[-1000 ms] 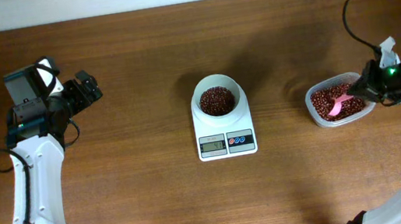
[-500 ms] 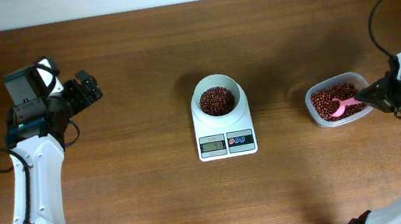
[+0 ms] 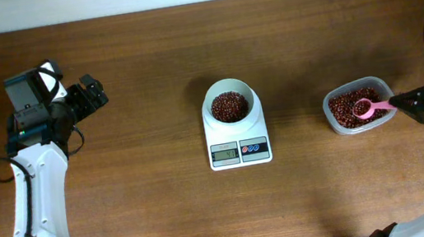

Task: Scoop item into bowl and weigh 50g on scale
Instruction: 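Drag the pink scoop through the beans to refill it, then lift the filled scoop and carry it over the white bowl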

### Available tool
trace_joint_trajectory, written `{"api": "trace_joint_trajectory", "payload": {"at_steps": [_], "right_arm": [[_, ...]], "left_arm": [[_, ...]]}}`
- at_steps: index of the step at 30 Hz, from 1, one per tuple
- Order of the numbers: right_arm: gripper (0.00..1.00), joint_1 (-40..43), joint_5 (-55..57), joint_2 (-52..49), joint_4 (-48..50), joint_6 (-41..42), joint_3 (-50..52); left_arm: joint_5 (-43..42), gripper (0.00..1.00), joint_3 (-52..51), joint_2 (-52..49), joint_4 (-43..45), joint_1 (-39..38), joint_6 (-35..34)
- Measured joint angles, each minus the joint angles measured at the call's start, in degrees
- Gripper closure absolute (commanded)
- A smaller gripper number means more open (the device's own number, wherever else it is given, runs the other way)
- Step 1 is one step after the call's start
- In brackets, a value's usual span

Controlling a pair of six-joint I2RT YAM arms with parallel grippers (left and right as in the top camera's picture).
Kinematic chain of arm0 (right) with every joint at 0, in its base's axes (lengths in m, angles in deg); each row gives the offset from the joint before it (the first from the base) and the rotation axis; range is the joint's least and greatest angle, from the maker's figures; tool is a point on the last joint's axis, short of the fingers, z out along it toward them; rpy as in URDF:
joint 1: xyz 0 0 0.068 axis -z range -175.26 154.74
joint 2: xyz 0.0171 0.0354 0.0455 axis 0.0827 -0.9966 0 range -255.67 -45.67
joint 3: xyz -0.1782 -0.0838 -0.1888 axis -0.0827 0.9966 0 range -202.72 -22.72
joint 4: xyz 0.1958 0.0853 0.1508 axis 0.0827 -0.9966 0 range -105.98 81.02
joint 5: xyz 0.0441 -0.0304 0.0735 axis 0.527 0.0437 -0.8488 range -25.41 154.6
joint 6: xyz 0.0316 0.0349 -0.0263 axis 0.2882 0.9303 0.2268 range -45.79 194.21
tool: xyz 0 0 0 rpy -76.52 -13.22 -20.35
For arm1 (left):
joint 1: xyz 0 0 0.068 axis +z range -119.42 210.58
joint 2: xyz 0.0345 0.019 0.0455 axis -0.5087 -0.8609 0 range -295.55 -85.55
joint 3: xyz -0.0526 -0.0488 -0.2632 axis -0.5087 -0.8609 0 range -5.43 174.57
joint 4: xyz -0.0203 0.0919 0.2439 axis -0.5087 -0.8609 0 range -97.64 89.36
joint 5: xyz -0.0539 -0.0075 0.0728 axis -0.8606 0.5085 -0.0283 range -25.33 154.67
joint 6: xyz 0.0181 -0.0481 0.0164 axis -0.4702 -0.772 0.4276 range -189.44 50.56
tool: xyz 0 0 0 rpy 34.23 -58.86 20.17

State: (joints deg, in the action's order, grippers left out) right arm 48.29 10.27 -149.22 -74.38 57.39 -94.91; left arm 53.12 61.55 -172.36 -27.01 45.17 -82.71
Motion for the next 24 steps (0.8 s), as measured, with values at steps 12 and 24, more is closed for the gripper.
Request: {"api": "trace_joint_trajectory", "payload": {"at_steps": [12, 24], "right_arm": [[0.96, 0.35, -5.18, 0.00, -3.34, -2.95, 0.00], [0.96, -3.82, -13.05, 0.00, -3.39, -2.95, 0.00]], "left_arm": [[0.00, 0.01, 0.00, 0.00, 0.00, 0.00, 0.00], [0.00, 0.01, 0.00, 0.00, 0.00, 0.00, 0.00]]}}
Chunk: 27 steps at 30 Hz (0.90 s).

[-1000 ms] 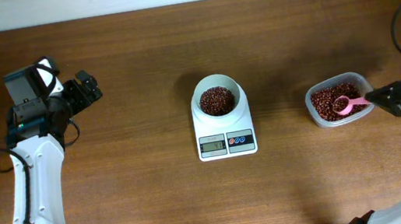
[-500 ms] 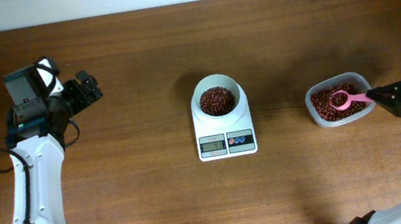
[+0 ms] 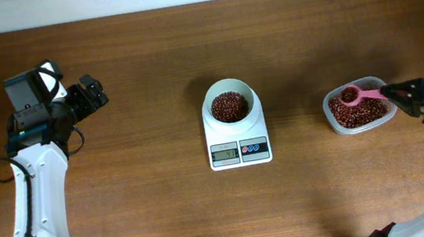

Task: Scoop item into bowl and weigh 50g on scale
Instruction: 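Lift the filled scoop and carry it over the white bowl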

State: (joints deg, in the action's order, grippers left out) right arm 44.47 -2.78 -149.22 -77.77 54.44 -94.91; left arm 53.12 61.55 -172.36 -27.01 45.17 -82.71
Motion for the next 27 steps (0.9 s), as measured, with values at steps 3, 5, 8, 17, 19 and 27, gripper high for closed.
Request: {"api": "trace_joint_trajectory", "payload": {"at_steps": [3, 5, 8, 17, 19, 27], "right_arm": [[0.96, -5.73, -1.16, 0.00, 0.02, 0.04, 0.00], [0.96, -9.64, -2.36, 0.00, 0.31, 0.02, 0.00], [0.96, -15.96, -4.85, 0.00, 1.75, 0.07, 0.00], [0.96, -33.03, -6.16, 0.00, 35.95, 25.11, 0.57], [0.96, -35.89, -4.44, 0.00, 42.32, 32.13, 0.46], [0.96, -43.21, 9.77, 0.02, 48.78, 42.29, 0.44]], "left_arm": [[0.00, 0.01, 0.00, 0.00, 0.00, 0.00, 0.00], [0.00, 0.01, 0.00, 0.00, 0.00, 0.00, 0.00], [0.00, 0.01, 0.00, 0.00, 0.02, 0.00, -0.02], [0.02, 0.01, 0.00, 0.00, -0.13, 0.00, 0.00], [0.00, 0.01, 0.00, 0.00, -0.04, 0.00, 0.00], [0.00, 0.01, 0.00, 0.00, 0.00, 0.00, 0.00]]}}
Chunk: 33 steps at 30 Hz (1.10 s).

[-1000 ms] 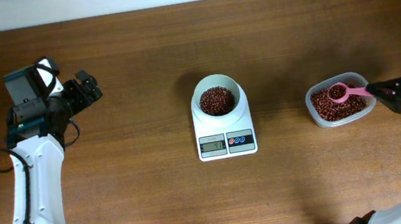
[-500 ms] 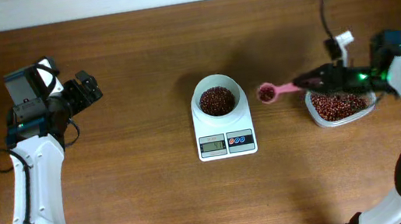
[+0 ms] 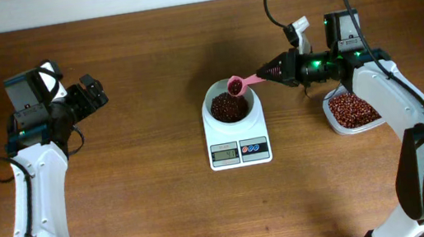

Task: Scoop item into bowl and weigh 50g on scale
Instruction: 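Lift the filled scoop and carry it over the white bowl, then tip the scoop down into the white bowl to pour beans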

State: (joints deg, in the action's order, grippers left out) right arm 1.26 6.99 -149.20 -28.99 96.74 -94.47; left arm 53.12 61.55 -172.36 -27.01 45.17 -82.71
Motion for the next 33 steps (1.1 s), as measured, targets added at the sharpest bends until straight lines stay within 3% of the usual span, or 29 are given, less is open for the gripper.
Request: {"api": "trace_joint_trajectory", "payload": {"at_steps": [11, 22, 33], "right_arm": [[0.96, -4.22, 10.73, 3.54, -7.17, -2.10, -2.95], [0.96, -13.16, 32.04, 5.88, -27.19, -18.01, -15.17], [0.96, -25.09, 54.40, 5.99, -29.49, -32.26, -18.95]], "left_arm": [[0.00, 0.01, 0.00, 0.00, -0.02, 0.00, -0.02], [0.00, 0.01, 0.00, 0.00, 0.02, 0.00, 0.00], [0.00, 0.01, 0.00, 0.00, 0.00, 0.00, 0.00]]}}
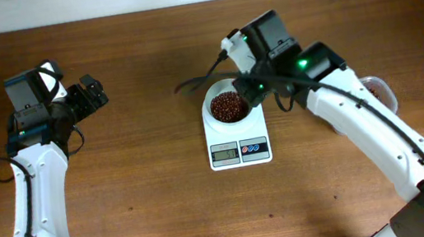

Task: Scoop item into bowl and weigh 50g on scale
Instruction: 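Tip the scoop down into the white bowl to pour beans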

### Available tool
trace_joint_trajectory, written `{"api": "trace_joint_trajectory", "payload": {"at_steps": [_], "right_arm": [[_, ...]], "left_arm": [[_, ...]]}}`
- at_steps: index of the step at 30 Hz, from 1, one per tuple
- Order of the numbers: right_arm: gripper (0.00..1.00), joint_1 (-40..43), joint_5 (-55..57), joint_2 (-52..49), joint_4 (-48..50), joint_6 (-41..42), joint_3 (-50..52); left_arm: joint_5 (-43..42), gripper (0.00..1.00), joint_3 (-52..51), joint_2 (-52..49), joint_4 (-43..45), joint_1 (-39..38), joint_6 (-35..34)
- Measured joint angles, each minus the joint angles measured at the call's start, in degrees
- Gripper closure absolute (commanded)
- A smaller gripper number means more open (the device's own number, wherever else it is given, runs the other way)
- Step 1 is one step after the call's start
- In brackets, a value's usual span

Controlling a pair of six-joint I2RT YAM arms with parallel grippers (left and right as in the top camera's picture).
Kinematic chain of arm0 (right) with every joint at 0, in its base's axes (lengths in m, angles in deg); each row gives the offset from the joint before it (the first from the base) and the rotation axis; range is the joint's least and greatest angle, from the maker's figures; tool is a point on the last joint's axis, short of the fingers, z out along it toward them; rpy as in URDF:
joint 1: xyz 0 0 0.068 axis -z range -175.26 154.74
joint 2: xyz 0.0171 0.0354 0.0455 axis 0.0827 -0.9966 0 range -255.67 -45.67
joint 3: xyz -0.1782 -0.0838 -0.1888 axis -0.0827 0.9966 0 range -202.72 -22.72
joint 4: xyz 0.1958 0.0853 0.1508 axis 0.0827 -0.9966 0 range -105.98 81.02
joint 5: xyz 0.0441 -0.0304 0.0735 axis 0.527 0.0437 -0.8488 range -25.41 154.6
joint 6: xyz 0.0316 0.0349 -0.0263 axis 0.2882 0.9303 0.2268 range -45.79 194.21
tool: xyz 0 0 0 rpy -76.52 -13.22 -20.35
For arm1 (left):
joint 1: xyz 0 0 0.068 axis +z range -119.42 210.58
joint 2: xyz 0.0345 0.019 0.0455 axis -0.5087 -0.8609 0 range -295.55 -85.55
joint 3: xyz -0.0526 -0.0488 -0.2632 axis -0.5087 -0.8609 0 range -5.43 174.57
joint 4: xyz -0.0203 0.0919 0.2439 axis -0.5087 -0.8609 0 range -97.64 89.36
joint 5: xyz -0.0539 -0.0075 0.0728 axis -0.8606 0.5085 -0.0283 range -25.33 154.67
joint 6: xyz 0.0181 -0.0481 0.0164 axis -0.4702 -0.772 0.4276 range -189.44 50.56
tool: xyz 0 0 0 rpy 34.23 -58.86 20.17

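Note:
A white bowl (230,108) of red beans stands on the white scale (239,151) at mid-table. My right arm reaches over it from the right. The right gripper (245,94) points down at the bowl's right rim. The wrist body covers its fingers, and the pink spoon is hidden. The clear bean container (380,92) shows only as an edge behind the right arm. My left gripper (95,93) hangs open and empty at the far left, well away from the scale.
A black cable (198,80) loops over the table just left of the right wrist. The table's back edge meets a pale wall. The right arm's forearm (363,130) crosses the table right of the scale.
The right wrist has moved left and turned over the bowl's right rim. The pink spoon, then held level above the bowl, is out of sight. The left arm has not moved.
The right gripper held the pink spoon in the bean container at the right. Then the loaded spoon was lifted at the container's rim. Then it was level over the bowl on the scale. Now the wrist is turned over the bowl's rim.

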State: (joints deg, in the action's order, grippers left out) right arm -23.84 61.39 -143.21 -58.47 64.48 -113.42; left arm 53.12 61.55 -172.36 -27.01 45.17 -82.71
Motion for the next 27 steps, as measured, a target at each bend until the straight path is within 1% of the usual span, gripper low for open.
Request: {"api": "trace_joint_trajectory", "payload": {"at_steps": [4, 19, 22, 24, 27], "right_arm": [[0.96, -0.28, 2.12, 0.00, 0.02, -1.44, 0.00], [0.96, -0.28, 2.27, 0.00, 0.20, -1.42, 0.00], [0.96, -0.28, 1.79, -0.02, 0.20, -0.39, 0.00], [0.96, -0.28, -0.52, -0.61, 0.24, 0.52, -0.09], [0.96, -0.28, -2.75, -3.52, 0.44, 1.51, -0.20]], "left_arm": [[0.00, 0.01, 0.00, 0.00, 0.00, 0.00, -0.02], [0.00, 0.01, 0.00, 0.00, 0.00, 0.00, 0.00], [0.00, 0.01, 0.00, 0.00, 0.00, 0.00, -0.02], [0.00, 0.01, 0.00, 0.00, 0.00, 0.00, 0.00], [0.00, 0.01, 0.00, 0.00, 0.00, 0.00, -0.02]]}}
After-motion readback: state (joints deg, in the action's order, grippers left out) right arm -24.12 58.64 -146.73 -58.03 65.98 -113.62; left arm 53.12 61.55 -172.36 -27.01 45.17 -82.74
